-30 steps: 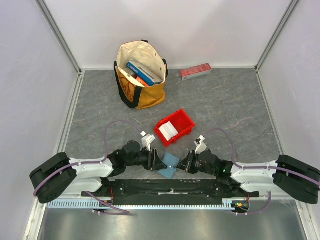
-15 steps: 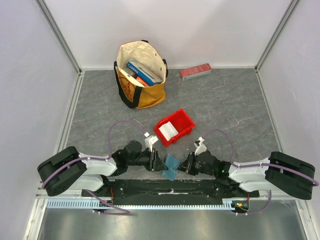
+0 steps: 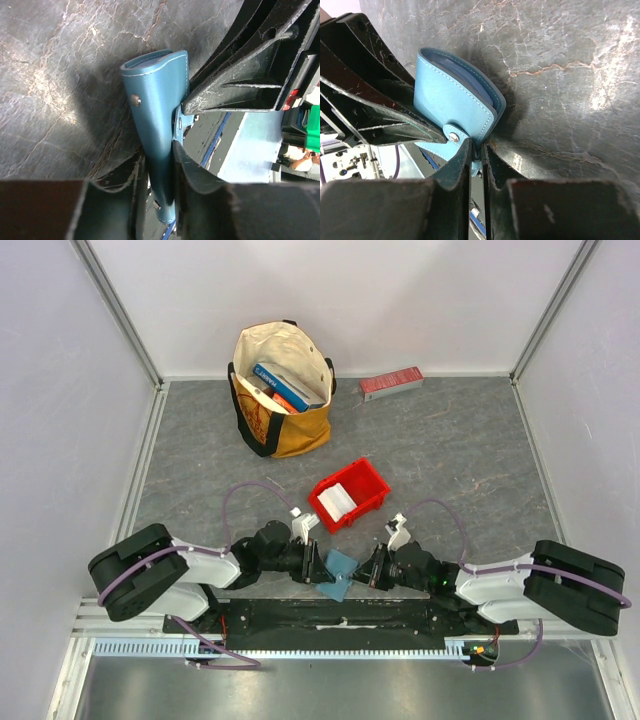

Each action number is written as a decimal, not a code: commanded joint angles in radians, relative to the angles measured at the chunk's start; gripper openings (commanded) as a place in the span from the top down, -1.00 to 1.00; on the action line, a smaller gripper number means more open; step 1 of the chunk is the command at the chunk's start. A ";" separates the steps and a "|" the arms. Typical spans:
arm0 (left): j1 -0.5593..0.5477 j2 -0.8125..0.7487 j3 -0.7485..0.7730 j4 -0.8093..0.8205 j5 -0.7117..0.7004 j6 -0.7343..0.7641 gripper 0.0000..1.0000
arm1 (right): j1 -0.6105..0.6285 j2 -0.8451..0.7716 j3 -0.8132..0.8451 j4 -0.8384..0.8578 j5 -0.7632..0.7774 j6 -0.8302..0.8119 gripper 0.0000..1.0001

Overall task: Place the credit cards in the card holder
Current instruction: Pick up the card holder from the corner of the board.

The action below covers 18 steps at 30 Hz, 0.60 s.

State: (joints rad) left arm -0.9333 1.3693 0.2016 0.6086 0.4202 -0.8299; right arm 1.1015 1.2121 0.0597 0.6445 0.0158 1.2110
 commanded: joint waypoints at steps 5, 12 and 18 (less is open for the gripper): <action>-0.010 -0.042 0.053 -0.047 -0.007 0.026 0.67 | 0.003 -0.086 0.083 -0.182 0.042 -0.129 0.55; -0.009 -0.075 0.162 -0.357 0.008 0.219 0.84 | 0.003 -0.330 0.195 -0.516 0.121 -0.402 0.27; -0.007 -0.009 0.212 -0.394 0.061 0.267 0.95 | 0.003 -0.261 0.265 -0.561 0.065 -0.519 0.24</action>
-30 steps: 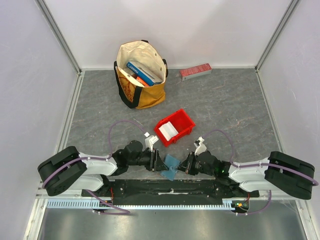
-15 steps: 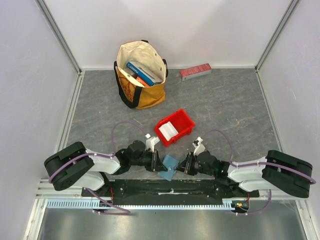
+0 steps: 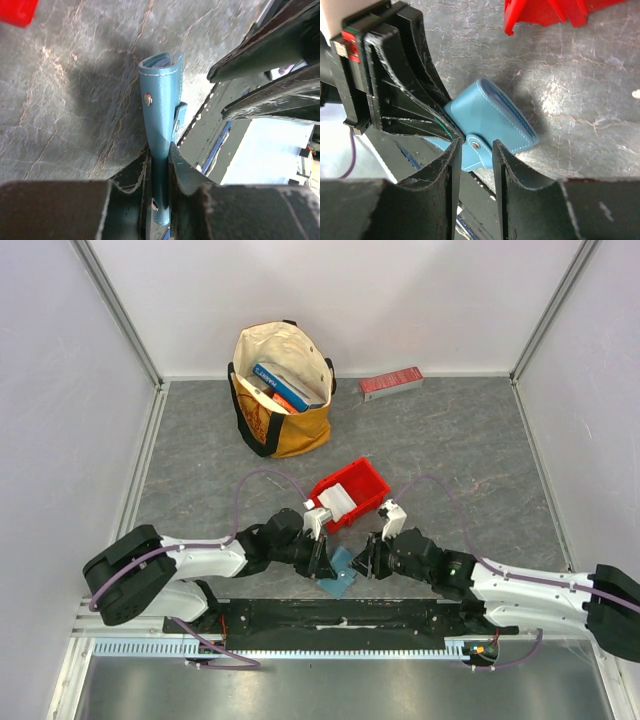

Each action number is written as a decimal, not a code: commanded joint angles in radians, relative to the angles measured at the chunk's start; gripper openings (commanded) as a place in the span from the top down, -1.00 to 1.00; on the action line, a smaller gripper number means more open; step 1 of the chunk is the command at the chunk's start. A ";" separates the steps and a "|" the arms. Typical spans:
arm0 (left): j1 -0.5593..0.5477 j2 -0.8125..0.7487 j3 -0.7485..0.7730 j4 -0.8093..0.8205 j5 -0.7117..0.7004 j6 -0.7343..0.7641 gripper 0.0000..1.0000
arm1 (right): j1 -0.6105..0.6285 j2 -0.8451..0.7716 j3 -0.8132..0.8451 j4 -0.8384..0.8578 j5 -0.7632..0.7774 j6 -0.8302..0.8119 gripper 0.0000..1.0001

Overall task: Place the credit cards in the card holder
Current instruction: Pick up the card holder from the corner of the board.

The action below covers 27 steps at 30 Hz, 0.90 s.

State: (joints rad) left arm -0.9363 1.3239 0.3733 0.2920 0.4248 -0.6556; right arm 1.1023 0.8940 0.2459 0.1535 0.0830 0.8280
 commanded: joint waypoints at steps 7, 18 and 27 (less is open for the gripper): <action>-0.002 0.070 0.059 -0.086 0.068 0.106 0.97 | 0.002 0.154 0.092 -0.037 -0.028 -0.182 0.18; -0.004 0.080 0.046 -0.068 0.086 0.117 0.97 | 0.002 0.252 0.082 0.037 -0.080 -0.239 0.08; -0.004 0.109 0.049 -0.054 0.100 0.122 0.96 | 0.002 0.298 0.073 0.081 -0.137 -0.268 0.07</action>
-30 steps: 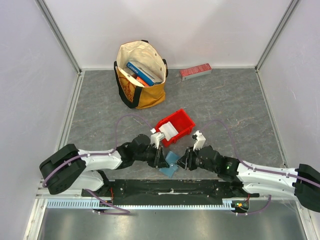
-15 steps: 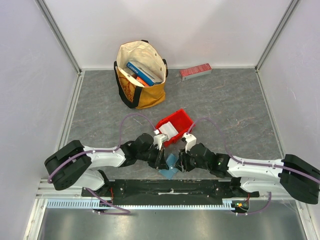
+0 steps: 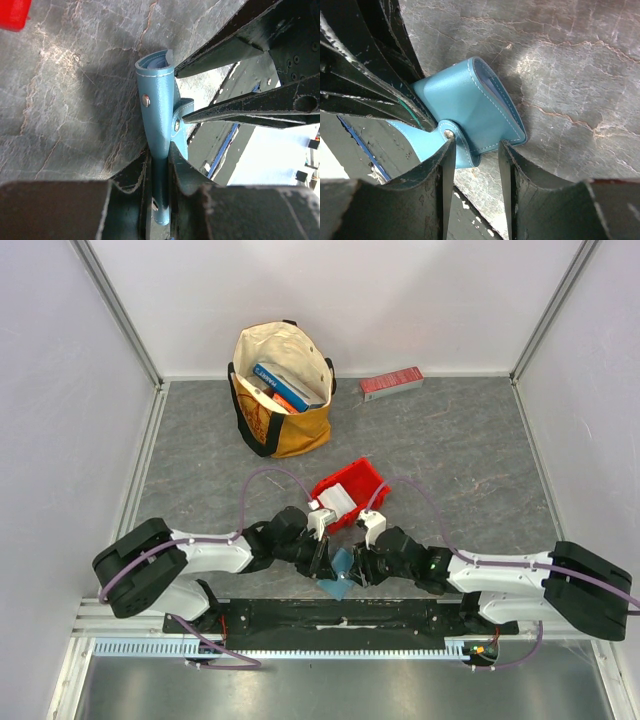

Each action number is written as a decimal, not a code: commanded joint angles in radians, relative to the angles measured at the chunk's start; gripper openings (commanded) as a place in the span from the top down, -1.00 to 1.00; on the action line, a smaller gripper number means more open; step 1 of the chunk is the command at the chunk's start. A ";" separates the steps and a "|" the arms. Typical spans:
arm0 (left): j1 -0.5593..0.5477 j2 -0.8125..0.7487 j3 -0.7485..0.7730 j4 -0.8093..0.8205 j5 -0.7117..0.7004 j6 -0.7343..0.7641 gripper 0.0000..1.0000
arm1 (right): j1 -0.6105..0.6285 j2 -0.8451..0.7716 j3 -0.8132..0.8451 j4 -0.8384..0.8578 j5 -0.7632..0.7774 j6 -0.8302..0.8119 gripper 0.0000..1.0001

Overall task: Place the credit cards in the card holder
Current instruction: Pick up the card holder from the corner of the board.

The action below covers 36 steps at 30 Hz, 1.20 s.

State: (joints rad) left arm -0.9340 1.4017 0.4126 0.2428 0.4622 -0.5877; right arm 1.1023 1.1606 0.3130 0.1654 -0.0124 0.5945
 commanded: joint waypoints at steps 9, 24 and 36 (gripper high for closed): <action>-0.006 0.056 0.011 0.021 0.061 0.046 0.96 | 0.002 0.138 0.012 0.195 -0.242 -0.056 0.20; 0.054 0.020 0.023 -0.023 0.018 0.058 0.97 | 0.013 0.007 0.044 0.016 -0.299 -0.088 0.35; 0.061 0.068 0.086 -0.062 0.154 0.144 0.96 | 0.011 -0.013 0.095 -0.032 -0.193 -0.139 0.20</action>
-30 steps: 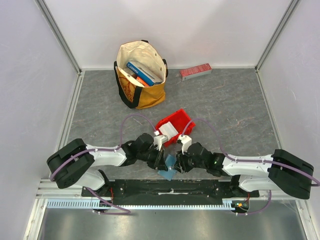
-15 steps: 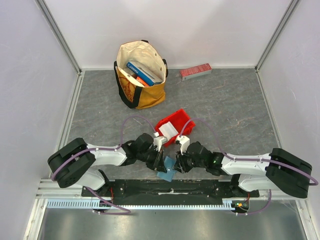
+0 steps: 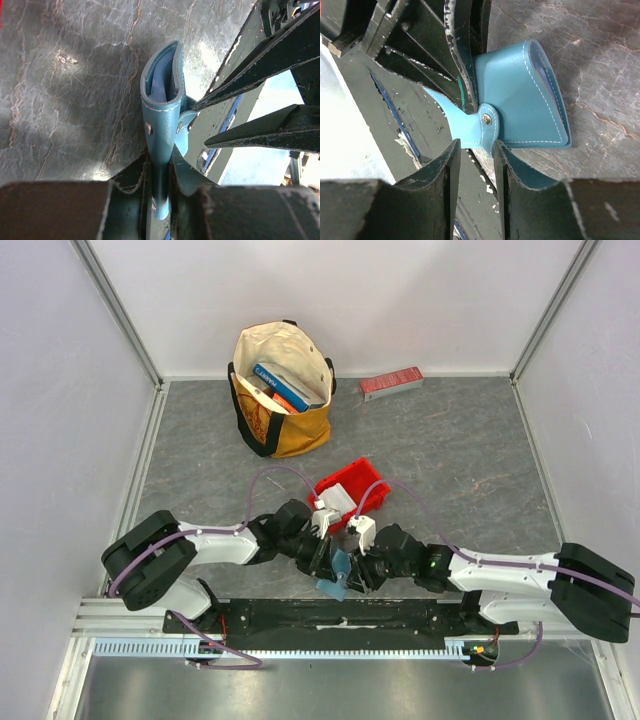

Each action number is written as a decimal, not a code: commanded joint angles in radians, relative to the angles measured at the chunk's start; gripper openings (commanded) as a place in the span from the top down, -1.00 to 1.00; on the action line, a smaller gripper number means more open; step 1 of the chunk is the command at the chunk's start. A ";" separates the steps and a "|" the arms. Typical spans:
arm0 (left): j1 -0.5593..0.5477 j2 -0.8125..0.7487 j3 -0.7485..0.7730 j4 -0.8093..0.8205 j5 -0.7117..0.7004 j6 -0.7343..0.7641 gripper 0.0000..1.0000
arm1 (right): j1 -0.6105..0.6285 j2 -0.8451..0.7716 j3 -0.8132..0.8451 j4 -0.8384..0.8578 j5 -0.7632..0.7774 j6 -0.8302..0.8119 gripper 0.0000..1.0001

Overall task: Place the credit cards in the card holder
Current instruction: Pick up the card holder from the corner of the board.

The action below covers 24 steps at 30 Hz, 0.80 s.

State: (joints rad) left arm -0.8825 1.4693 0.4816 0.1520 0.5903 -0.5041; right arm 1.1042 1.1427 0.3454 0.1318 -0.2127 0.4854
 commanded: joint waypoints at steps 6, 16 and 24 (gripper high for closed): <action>0.008 -0.017 0.009 0.052 0.045 0.061 0.96 | 0.009 0.124 0.072 0.037 -0.042 -0.021 0.16; 0.011 -0.035 -0.006 0.078 0.022 0.046 0.96 | 0.009 0.163 0.038 0.104 -0.056 0.001 0.63; 0.042 -0.056 -0.017 0.089 -0.141 -0.079 0.96 | 0.029 0.138 -0.042 0.250 -0.253 0.007 1.00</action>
State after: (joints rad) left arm -0.8593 1.4384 0.4492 0.1154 0.5991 -0.5144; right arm 1.0931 1.2919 0.3485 0.2672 -0.2581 0.4778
